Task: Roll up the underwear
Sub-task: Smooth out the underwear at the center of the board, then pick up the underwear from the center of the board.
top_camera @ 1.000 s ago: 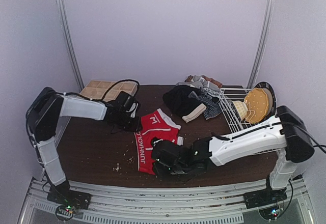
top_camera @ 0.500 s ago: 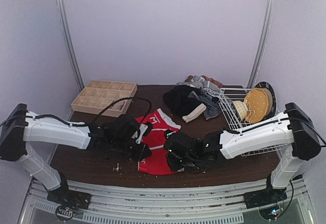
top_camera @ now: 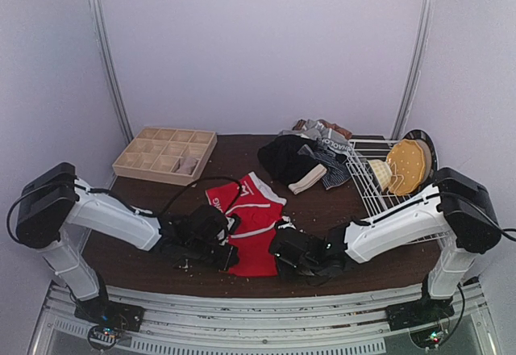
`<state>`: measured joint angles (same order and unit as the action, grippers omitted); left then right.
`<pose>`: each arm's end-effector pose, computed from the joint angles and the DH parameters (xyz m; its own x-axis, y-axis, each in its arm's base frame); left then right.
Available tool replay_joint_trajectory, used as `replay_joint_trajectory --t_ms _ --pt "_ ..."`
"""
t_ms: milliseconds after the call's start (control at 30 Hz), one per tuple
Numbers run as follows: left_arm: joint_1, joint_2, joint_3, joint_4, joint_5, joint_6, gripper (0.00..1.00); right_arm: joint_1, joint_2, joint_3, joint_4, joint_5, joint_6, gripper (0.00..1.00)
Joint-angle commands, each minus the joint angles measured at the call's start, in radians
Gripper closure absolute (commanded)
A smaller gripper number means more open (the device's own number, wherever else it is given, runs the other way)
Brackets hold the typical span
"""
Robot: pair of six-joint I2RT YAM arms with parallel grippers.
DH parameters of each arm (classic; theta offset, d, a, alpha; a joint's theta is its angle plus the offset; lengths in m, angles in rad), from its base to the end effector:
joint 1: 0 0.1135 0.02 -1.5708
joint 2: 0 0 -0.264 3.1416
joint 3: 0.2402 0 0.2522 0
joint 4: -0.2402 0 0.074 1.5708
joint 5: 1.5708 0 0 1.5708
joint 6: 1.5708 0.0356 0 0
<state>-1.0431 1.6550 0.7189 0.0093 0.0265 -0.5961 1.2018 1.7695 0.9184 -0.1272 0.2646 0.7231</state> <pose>0.1510 -0.2610 0.1272 -0.8226 0.2969 -0.4850 0.4953 0.7931 -0.3546 0.1310 0.3130 0.1378 -0.7852 -0.2596 -0.5623 -0.4375 0.8751 0.2069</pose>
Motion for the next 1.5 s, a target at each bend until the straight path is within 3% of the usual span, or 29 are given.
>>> replay_joint_trajectory --t_ms 0,100,267,567,733,1067,1467 --pt "-0.019 -0.042 -0.043 -0.002 -0.013 -0.031 1.0 0.001 -0.054 -0.047 -0.003 -0.014 0.041 0.81" --pt "-0.033 -0.126 -0.037 -0.051 -0.031 -0.027 0.98 0.014 -0.114 -0.044 -0.015 -0.019 0.032 0.76" --pt "-0.047 -0.289 -0.028 -0.159 -0.064 -0.027 0.59 0.034 -0.191 -0.042 -0.042 -0.02 0.046 0.64" --pt "-0.051 -0.371 -0.092 -0.252 -0.064 -0.173 0.42 0.038 -0.206 -0.116 0.043 -0.066 0.172 0.49" --pt "-0.051 -0.37 -0.164 -0.185 -0.065 -0.263 0.16 0.036 -0.175 -0.131 0.057 -0.071 0.221 0.47" --pt "-0.051 -0.25 -0.178 -0.041 0.012 -0.339 0.2 0.015 -0.11 -0.208 0.196 -0.136 0.35 0.49" --pt "-0.051 -0.153 -0.189 0.069 0.036 -0.361 0.54 0.014 -0.077 -0.223 0.228 -0.128 0.377 0.73"
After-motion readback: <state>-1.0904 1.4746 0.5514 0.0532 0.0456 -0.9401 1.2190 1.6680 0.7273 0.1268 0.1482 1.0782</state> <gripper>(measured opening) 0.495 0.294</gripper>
